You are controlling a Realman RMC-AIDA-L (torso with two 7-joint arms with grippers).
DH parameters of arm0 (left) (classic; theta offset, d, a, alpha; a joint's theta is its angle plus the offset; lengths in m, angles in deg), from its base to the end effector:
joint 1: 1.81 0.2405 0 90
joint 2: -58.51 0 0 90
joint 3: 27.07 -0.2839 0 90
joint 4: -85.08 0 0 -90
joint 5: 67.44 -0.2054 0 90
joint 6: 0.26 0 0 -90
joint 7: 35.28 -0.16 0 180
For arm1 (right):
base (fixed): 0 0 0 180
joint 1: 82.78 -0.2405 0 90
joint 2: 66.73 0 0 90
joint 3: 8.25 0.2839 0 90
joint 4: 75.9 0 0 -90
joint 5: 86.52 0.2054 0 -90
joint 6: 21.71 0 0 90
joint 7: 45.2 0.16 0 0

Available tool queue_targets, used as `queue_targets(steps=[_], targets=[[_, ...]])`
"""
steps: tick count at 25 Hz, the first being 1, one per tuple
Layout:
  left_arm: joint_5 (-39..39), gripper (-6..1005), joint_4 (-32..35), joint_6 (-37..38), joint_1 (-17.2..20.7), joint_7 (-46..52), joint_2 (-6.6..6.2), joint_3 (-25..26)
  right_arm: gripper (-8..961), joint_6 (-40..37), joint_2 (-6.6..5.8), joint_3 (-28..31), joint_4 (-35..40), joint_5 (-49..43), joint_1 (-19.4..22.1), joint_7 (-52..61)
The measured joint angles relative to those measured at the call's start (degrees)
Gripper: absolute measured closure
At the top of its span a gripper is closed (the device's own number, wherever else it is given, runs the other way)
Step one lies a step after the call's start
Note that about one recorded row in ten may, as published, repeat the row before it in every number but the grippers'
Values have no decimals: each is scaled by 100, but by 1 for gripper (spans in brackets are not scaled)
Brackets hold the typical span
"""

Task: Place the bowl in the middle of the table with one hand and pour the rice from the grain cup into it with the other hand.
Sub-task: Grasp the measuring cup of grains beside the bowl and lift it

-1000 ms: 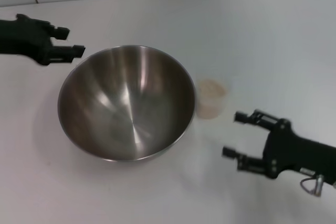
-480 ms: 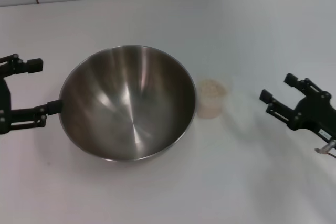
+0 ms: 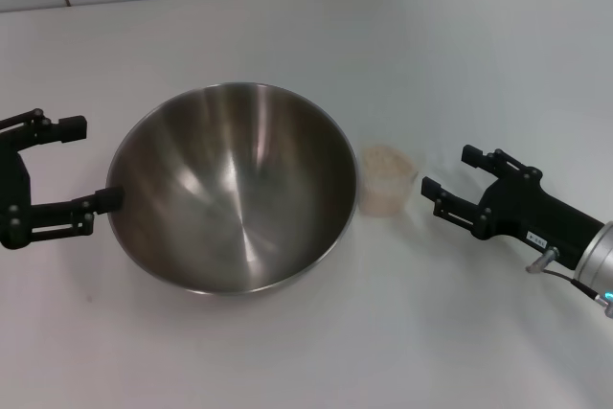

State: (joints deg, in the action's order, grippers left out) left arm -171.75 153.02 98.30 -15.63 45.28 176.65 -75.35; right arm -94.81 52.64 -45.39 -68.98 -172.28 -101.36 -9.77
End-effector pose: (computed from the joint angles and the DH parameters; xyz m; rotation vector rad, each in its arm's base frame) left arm -0.2752 0.2908 0.0466 -2.6956 -0.2481 -0.5823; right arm 0.3657 0.2778 -0.0722 -2.1592 0.6734 0.6948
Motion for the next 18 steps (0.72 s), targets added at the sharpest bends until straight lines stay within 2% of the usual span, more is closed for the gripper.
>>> queue_targets(steps=[6, 18], targets=[[-225, 139, -144, 7, -192, 31, -4, -2, 132, 98, 6, 123, -34, 84, -93, 0], [-575, 140, -115, 14, -235, 46, 3, -14, 133, 362, 4, 271, -1, 125, -409, -5]])
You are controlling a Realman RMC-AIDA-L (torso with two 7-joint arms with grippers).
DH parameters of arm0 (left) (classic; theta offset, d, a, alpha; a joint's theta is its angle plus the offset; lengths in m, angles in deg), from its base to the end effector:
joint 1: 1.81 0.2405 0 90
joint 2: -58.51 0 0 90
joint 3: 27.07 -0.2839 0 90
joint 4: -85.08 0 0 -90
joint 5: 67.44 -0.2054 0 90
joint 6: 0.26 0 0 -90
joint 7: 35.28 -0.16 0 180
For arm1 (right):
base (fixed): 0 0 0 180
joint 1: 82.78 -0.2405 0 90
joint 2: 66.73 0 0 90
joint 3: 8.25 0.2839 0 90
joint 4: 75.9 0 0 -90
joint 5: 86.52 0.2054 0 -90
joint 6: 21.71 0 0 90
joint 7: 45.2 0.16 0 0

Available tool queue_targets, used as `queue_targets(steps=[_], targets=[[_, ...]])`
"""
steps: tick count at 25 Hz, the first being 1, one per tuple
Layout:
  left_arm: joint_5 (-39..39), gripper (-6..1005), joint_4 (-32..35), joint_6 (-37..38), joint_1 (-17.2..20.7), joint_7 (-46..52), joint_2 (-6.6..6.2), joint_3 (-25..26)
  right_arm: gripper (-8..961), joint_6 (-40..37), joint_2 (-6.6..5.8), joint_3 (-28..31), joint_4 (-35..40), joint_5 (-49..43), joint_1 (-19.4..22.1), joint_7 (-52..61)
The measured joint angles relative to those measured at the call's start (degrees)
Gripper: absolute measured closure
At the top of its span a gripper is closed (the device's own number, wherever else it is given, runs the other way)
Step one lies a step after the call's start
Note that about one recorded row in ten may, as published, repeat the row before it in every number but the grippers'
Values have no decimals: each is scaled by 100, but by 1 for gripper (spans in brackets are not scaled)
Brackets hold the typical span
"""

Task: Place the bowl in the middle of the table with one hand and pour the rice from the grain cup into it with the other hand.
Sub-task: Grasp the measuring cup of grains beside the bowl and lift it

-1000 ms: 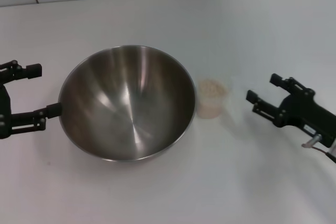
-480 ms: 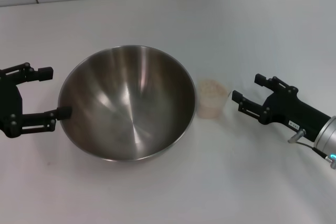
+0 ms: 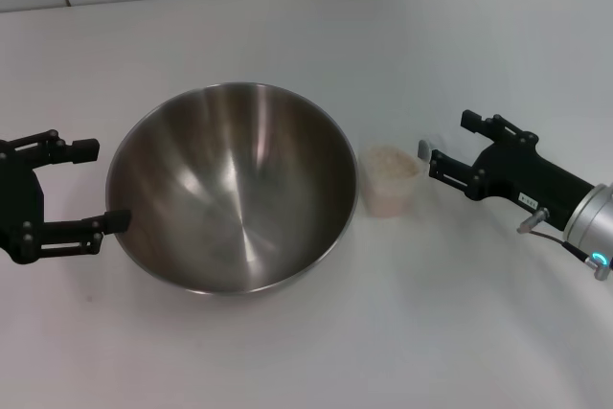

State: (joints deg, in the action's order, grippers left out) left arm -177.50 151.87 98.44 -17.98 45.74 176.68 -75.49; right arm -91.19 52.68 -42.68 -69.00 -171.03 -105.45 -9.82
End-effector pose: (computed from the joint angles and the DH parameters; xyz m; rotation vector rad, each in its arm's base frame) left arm -0.2786 0.2965 0.0362 -2.7640 -0.2686 -0.4849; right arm 0.3570 0.3104 -0.0662 -2.1121 0.6538 0.6831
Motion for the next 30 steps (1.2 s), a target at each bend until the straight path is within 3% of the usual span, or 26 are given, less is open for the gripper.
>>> queue_targets(steps=[13, 18, 30], targets=[[-483, 140, 52, -2, -205, 222, 2, 0, 135, 304, 11, -36, -35, 6, -243, -6], [-488, 139, 54, -2, -210, 228, 4, 0, 235, 177, 10, -61, -20, -16, -247, -6], [-568, 139, 54, 14, -268, 259, 4, 0, 704, -27, 23, -13, -162, -4, -241, -595]])
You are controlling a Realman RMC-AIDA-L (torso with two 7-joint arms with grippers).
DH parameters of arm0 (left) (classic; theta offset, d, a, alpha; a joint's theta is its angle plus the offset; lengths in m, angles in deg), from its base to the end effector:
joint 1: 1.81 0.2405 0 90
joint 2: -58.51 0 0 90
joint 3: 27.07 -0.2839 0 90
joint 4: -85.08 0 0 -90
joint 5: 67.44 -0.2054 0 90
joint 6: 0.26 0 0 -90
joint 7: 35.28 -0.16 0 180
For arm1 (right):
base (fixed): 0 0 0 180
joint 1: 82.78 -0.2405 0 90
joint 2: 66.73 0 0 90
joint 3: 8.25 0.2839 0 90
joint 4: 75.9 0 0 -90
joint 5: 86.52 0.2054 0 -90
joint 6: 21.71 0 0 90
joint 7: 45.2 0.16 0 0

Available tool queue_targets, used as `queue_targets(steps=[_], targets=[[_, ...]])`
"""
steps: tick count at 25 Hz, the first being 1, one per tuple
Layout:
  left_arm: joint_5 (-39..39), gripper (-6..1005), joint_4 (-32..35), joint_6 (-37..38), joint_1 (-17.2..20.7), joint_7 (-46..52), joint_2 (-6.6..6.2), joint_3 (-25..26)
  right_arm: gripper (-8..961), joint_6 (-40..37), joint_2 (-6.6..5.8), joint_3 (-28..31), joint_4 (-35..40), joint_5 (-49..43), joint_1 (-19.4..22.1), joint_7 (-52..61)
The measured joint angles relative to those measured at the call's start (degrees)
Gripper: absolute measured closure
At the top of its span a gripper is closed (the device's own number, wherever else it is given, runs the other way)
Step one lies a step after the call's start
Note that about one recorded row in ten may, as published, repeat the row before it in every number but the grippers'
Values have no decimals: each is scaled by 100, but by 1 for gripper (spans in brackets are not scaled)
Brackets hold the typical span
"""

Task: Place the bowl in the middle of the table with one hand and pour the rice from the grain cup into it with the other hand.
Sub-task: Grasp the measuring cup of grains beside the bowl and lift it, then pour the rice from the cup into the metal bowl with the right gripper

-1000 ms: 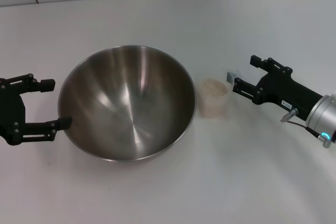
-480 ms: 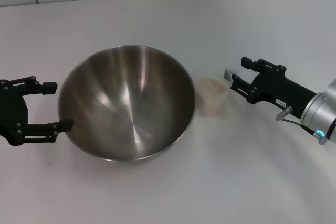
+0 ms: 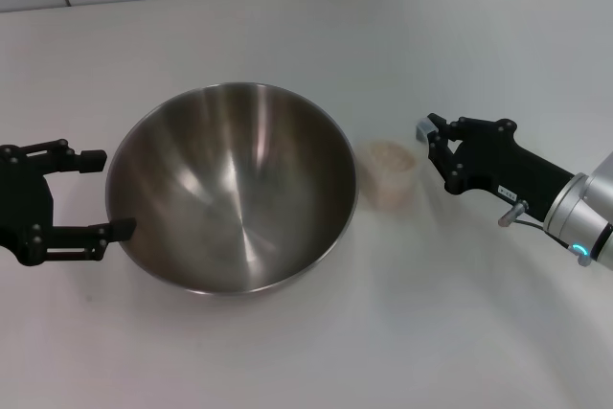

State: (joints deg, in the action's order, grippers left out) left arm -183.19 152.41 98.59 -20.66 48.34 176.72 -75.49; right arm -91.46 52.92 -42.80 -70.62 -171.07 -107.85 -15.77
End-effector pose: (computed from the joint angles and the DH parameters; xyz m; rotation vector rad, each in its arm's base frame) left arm -0.2773 0.3055 0.0316 -2.8157 -0.2977 -0.3757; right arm 0.3417 0.3196 -0.0741 -2.1565 0.5268 0.6670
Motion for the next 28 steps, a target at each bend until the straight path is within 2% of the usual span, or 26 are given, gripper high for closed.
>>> queue_targets(steps=[5, 8, 12, 16, 19, 21, 27, 28], targets=[[-38, 140, 0, 16, -27, 29, 0, -4, 805, -11, 0, 48, 10, 11, 4, -13], [-38, 140, 13, 21, -31, 30, 0, -8, 865, -147, -2, 357, -28, 18, 45, -217], [-39, 140, 41, 21, -31, 31, 5, -9, 928, -818, -3, 987, -136, 20, 208, -765], [-39, 139, 42, 22, -32, 32, 7, -12, 939, -2002, -5, 1475, -193, 20, 342, -1486], [-38, 139, 44, 24, -31, 32, 10, -96, 939, -2788, -5, 1619, -442, 21, 188, -2452], [-40, 139, 49, 22, -28, 32, 9, -128, 939, -2944, -4, 1600, -647, -11, -22, -3193], [-43, 140, 142, 36, 1, 38, 9, -193, 939, -2521, -4, 1508, -1550, -203, -676, -6553], [-44, 140, 197, 42, 22, 76, 9, -230, 939, -2299, -4, 1483, -1835, -261, -797, -7783]])
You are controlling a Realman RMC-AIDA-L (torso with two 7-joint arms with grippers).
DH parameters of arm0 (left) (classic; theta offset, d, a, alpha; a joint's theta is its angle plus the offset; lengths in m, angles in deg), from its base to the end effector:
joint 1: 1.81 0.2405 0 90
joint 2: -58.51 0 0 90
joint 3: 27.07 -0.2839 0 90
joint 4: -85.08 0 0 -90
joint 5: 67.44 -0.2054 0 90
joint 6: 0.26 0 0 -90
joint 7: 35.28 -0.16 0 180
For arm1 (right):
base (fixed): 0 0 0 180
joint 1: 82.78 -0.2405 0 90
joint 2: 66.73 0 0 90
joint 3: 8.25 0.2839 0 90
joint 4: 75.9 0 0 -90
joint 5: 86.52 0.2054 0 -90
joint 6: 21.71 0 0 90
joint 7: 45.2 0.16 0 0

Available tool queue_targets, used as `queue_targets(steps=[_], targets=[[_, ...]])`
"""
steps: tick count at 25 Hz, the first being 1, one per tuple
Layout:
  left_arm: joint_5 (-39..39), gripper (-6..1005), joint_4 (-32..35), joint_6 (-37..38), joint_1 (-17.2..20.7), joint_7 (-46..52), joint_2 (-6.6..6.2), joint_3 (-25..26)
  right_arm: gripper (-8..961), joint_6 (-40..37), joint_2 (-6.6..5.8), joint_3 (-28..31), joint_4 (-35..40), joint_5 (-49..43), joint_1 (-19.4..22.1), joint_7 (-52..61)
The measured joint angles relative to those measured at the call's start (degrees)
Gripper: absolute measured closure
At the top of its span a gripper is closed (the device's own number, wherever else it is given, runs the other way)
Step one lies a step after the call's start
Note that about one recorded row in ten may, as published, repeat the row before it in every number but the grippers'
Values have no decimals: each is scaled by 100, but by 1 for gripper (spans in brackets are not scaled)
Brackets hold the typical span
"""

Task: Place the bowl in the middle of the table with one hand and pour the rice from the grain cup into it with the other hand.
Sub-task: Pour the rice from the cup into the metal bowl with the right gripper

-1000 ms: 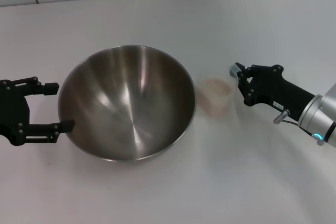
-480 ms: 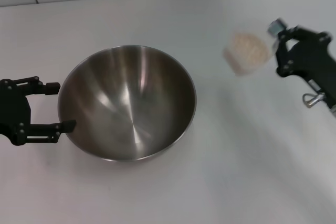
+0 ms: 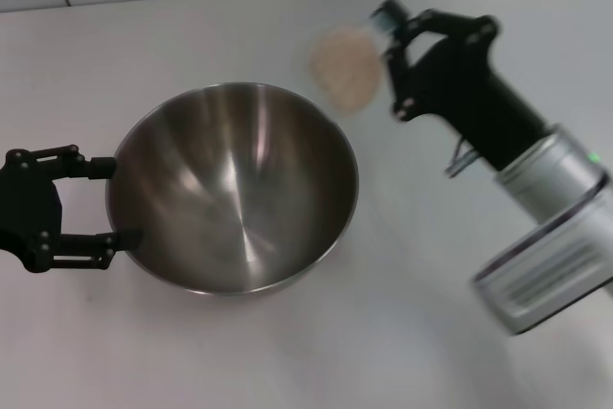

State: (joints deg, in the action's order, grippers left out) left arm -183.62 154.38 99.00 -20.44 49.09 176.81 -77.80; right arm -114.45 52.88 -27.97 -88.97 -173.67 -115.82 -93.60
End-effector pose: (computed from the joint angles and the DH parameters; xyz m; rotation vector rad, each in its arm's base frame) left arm -0.2716 0.3034 0.0282 -2.8514 -0.2631 -0.3400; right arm 0.2368 0.3184 -0.0729 -1.6721 -0.7331 0.4812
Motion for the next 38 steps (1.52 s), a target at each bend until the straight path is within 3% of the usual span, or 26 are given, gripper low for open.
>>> queue_targets(steps=[1, 4, 5, 9, 10, 12, 15, 20, 26, 31, 38], targets=[[0, 140, 0, 0, 0, 0, 0, 0, 939, 0, 0, 0, 0, 0, 0, 0], [0, 139, 20, 4, 0, 47, 0, -15, 940, 539, 7, 48, -402, -96, -125, -1967], [0, 139, 22, 9, -16, 50, 0, -21, 940, 810, 17, 97, -595, -145, -180, -3106], [-1, 139, 22, 5, -31, 51, 0, -57, 940, 883, 21, 114, -669, -362, -199, -4009], [-5, 139, 22, -17, -36, 53, 0, -87, 940, 907, 22, 167, -734, -445, -197, -4805], [-6, 139, 22, -20, -37, 57, 0, -96, 940, 927, 22, 197, -762, -452, -197, -5087], [-10, 139, 22, -31, -47, 90, 0, -137, 940, 1227, 25, 450, -906, -473, -216, -6756], [-24, 140, 29, -36, -76, 104, -8, -139, 940, 1432, 26, 478, -924, -551, -245, -8320], [-152, 139, 98, -27, -114, 173, -3, -139, 940, 1444, 26, 537, -1009, -802, -316, -9095], [-158, 139, 101, -27, -123, 181, 6, -139, 940, 1498, 26, 1125, -1367, -908, -338, -9097], [-159, 140, 118, -7, -159, 181, -2, -139, 939, 1414, 26, 1856, -1312, -1922, -205, -9142]])
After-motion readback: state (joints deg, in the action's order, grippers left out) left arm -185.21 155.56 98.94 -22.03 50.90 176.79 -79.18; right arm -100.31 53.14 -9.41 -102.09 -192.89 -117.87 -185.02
